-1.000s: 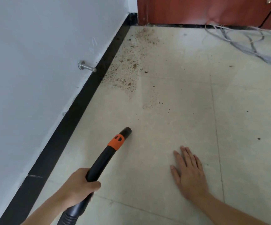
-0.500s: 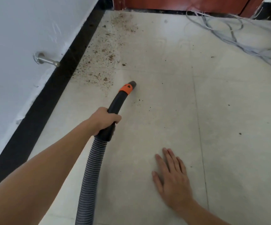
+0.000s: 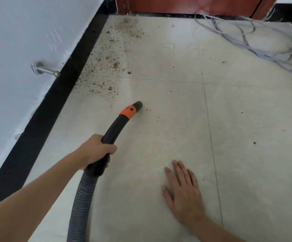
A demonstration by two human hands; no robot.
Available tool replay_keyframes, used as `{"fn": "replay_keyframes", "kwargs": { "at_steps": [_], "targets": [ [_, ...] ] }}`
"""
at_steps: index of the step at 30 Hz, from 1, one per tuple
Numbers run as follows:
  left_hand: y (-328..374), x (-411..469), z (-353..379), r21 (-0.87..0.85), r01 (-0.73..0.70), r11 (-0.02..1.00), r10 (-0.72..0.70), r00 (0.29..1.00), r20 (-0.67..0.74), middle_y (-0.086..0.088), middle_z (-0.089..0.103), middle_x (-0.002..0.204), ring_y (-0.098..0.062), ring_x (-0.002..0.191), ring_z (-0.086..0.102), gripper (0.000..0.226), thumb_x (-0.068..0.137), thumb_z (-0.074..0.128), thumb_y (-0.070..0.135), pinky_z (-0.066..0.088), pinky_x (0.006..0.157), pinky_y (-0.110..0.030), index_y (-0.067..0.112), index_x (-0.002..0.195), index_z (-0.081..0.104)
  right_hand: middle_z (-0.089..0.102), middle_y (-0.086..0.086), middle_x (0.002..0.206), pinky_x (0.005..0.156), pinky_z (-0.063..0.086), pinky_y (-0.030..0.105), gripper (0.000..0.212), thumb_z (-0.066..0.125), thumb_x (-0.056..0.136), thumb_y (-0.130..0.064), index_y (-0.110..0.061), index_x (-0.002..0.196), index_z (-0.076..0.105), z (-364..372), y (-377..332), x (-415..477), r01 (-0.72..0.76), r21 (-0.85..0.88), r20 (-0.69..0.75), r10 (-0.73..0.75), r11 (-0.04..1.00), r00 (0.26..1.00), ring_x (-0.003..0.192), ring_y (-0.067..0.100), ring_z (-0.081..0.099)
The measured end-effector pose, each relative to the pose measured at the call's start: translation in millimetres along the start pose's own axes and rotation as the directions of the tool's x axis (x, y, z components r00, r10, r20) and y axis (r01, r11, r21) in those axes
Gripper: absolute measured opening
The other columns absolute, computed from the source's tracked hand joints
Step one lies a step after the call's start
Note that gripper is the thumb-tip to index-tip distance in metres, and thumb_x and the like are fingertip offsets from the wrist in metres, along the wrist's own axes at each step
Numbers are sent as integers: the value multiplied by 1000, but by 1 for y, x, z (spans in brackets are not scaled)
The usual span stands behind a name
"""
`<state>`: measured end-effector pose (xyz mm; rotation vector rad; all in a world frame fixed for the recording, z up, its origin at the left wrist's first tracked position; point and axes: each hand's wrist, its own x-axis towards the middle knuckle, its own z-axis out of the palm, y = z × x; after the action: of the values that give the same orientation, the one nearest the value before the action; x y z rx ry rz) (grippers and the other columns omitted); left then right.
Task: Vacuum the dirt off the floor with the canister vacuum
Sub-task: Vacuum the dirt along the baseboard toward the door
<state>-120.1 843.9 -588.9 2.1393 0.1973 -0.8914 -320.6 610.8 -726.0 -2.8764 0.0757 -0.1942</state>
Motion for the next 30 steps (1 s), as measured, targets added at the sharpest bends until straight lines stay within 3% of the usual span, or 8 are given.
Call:
{"fn": "replay_keyframes", "kwargs": {
  "at_steps": [5, 9, 14, 20, 25, 30],
  "targets": [
    [-74, -83, 1, 67, 51, 996, -54, 997, 46, -19, 63, 61, -30, 52, 60, 14, 77, 63, 2, 53, 55, -37, -2, 83, 51, 46, 12, 153, 114, 32, 47, 58, 30, 102, -49, -14, 138, 59, -4, -3, 0, -12, 5, 11, 12, 1000, 1000, 143, 27, 41],
    [-79, -94, 9, 79, 25, 997, -29, 998, 49, -17, 63, 58, -27, 50, 60, 14, 75, 63, 4, 53, 56, -37, 2, 78, 50, 47, 13, 152, 114, 30, 46, 66, 19, 104, -52, -13, 139, 58, -5, -6, -1, -29, 1, 28, 29, 1000, 999, 143, 27, 41],
    [-22, -38, 23, 53, -45, 998, 43, 998, 39, -16, 64, 59, -28, 51, 61, 11, 74, 64, 9, 56, 59, -42, 2, 77, 54, 46, 12, 152, 116, 28, 45, 58, 31, 101, -49, -16, 140, 58, -4, -8, -2, -24, -5, 22, 24, 1000, 999, 144, 27, 40],
    [51, 26, 26, -48, -48, 998, 49, 998, 29, -20, 60, 65, -30, 50, 58, 19, 75, 63, 5, 53, 52, -36, -3, 88, 53, 42, 11, 155, 115, 30, 47, 57, 41, 98, -49, -17, 143, 55, -2, -4, -2, -13, -21, 15, 13, 1000, 1000, 147, 26, 35],
    [27, 8, 25, 37, -53, 998, 51, 998, 49, -19, 63, 61, -30, 52, 61, 14, 74, 64, 8, 57, 61, -45, -1, 80, 55, 42, 11, 155, 115, 30, 47, 56, 45, 97, -48, -17, 142, 56, -1, -3, -1, -14, -3, 11, 14, 1000, 1000, 147, 26, 35],
    [-19, -38, 32, 120, -58, 991, 43, 991, 128, -14, 63, 59, -26, 52, 61, 16, 75, 65, 9, 54, 58, -38, 4, 75, 50, 43, 11, 155, 115, 30, 46, 56, 43, 97, -47, -16, 142, 56, -5, -3, 0, -15, 2, 33, 15, 1000, 999, 146, 26, 36]
  ]
}}
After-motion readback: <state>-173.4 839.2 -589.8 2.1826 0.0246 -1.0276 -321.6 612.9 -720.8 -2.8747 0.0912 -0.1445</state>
